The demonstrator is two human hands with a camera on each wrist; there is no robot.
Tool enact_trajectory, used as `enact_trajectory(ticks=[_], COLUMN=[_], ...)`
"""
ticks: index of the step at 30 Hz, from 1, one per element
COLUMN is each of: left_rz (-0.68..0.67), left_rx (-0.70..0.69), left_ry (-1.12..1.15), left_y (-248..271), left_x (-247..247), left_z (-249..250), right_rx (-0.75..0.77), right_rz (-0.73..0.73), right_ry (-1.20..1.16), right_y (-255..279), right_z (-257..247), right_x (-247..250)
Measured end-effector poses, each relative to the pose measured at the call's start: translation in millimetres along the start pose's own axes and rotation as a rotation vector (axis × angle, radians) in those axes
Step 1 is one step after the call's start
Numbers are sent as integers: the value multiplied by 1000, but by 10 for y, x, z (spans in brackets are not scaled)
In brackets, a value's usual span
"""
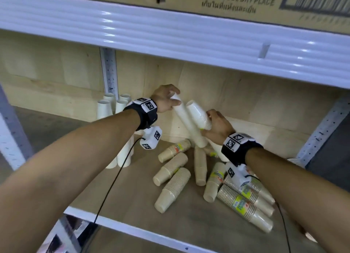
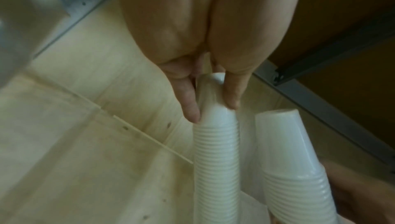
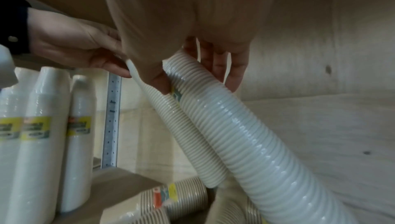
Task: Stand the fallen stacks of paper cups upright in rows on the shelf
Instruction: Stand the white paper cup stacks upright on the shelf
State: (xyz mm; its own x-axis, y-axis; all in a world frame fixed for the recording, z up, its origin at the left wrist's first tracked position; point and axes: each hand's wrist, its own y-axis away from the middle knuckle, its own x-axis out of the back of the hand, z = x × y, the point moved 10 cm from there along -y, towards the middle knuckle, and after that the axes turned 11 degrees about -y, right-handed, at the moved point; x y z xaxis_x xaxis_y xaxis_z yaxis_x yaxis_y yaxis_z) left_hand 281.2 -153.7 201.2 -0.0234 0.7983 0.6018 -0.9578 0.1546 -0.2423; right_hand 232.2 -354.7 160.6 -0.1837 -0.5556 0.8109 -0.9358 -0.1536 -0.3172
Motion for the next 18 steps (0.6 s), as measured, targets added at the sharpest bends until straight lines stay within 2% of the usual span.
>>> enact_trajectory(ticks=[3, 6, 11, 18], left_rz=[76, 112, 57, -11], left_rx=[-25, -62, -25, 101], left_ry=[-27, -156, -340, -547], left_y=[154, 334, 626, 1051], left_x=[339, 634, 944, 1290], left_z=[220, 448, 590, 342], right_rx=[7, 8, 18, 85], right_rz=[59, 90, 75, -6], right_ry=[-51, -130, -239, -347], right_y=[18, 28, 68, 179], right_z=[-211, -432, -830, -1469], right_x=[166, 225, 88, -420])
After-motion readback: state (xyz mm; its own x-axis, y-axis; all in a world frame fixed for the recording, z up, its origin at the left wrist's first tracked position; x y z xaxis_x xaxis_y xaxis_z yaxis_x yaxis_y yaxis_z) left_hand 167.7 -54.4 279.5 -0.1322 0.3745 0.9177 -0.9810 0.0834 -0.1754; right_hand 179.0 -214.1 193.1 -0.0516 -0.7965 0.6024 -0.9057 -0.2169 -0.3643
